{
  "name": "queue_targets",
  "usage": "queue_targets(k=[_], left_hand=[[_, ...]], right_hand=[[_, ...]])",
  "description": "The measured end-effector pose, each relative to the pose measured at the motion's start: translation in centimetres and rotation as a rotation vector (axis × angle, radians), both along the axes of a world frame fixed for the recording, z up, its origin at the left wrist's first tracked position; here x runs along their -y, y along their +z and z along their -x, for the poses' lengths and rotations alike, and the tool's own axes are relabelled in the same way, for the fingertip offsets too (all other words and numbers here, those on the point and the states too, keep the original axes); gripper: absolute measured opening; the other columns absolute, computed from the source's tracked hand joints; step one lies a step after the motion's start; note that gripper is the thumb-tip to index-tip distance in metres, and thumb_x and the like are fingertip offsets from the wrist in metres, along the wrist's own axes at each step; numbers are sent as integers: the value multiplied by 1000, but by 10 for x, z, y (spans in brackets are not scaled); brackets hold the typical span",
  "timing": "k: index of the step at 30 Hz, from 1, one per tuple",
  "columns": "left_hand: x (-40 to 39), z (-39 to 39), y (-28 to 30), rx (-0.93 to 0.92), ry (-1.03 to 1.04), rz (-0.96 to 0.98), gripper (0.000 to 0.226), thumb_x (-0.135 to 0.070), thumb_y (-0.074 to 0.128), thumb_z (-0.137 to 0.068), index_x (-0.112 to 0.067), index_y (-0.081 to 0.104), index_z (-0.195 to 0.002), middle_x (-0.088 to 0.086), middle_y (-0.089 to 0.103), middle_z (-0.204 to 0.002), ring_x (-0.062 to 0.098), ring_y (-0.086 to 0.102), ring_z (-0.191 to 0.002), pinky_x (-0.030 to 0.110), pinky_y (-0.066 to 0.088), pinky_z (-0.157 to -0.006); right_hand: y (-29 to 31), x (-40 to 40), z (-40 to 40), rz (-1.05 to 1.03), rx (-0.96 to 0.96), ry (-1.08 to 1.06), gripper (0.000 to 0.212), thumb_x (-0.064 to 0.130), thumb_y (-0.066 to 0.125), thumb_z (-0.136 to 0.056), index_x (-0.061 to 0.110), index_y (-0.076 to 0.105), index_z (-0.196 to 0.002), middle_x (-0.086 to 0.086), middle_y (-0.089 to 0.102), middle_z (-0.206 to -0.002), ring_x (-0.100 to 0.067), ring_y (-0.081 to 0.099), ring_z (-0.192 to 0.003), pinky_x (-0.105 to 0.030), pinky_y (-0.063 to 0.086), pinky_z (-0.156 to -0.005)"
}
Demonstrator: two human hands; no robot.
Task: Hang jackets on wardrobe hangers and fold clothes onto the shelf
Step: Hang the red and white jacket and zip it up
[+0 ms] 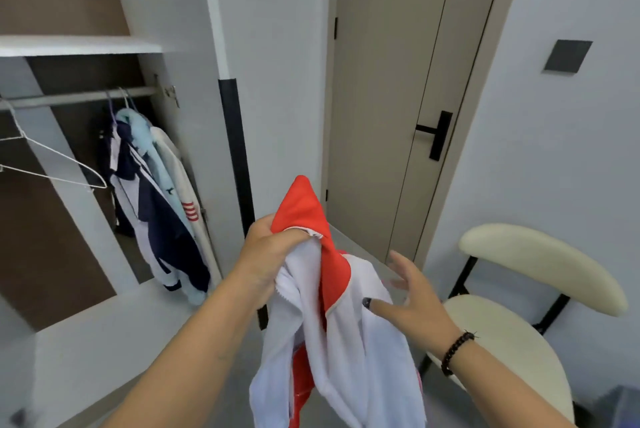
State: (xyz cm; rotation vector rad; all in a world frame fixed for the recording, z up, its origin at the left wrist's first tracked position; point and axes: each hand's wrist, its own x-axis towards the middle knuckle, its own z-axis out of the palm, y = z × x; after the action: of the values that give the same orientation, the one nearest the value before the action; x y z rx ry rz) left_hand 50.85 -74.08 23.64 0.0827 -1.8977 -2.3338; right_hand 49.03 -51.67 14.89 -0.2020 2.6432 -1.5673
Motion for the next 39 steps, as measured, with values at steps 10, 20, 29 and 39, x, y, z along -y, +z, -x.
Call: queue_targets(k=[10,20,29,39], left_hand=[[87,-62,8,26,-24,274,20,-14,74,-58,-11,73,-77,7,72,-75,16,66,-73,23,53,-69],[208,-92,3,89,368,229,24,-12,57,-93,-27,71,-106,-8,75,-98,11,69,-95,28,53,-85],[282,-71,24,26,579,169,28,-8,81,-60,-5,70,-86,6,68,-73,16,63,-66,25,51,-61],[367,-23,-13,426,469,773,22,-28,83,-75,-18,64,-68,-14,59,-60,7,51,-57,21,40,-56]], right_hand=[[24,161,-30,187,-211,379,16,14,73,-81,1,64,-80,-2,54,-66,-10,50,-64,-27,46,-67],[57,275,17,186,-613,346,31,23,83,-70,9,57,-61,-4,58,-69,-20,56,-65,-29,48,-58],[34,381,60,272,-292,702,40,13,75,-76,1,41,-59,5,40,-55,-4,36,-54,-22,35,-55],[87,438,162,529,-241,672,26,-5,70,-79,16,55,-75,7,56,-51,-4,49,-48,-14,43,-55]])
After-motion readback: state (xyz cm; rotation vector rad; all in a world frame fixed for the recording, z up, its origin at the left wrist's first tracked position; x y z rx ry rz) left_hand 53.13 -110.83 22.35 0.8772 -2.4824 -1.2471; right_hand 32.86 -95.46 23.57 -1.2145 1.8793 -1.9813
